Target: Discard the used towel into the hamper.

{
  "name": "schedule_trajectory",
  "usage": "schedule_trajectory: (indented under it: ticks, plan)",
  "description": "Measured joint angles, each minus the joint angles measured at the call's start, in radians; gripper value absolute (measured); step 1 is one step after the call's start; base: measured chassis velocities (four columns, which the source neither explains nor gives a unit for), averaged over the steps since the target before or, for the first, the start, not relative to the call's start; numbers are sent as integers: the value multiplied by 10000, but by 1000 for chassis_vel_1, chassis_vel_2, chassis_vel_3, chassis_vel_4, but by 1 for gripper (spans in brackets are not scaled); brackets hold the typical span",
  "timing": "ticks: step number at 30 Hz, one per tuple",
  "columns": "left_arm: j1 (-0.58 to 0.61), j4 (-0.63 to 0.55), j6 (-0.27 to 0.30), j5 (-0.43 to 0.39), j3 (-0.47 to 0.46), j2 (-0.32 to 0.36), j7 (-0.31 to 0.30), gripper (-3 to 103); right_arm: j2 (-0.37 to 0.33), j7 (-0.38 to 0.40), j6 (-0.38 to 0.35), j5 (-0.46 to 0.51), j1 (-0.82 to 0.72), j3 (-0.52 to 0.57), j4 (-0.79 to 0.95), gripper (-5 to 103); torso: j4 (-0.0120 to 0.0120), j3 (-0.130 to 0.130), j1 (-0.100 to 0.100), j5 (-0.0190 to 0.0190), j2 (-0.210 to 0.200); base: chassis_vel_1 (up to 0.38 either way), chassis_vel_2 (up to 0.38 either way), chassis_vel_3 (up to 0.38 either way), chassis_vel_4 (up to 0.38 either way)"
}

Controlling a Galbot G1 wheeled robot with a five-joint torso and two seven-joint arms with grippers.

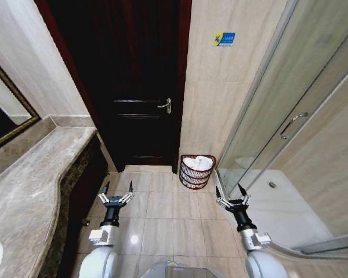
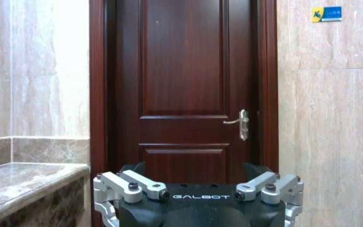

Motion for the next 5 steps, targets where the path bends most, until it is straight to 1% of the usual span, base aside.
schedule_trajectory:
  ticks: [1,3,5]
  plan:
    - [3,0,-1,-4,-4,0,-21,100,-2,0,18,-1,-14,-3,0,100,0,0,0,0,0,102,-76,-52,111]
    - [8,0,-2,-2,-5,0,-29,100,-4,0,31,-2,-23,-6,0,100,1,0,0,0,0,102,-76,-113,111]
    - [20,2,61,88,-3,-1,-118,100,-6,5,62,-32,-35,-14,-22,100,0,3,0,1,8,139,-137,-128,162]
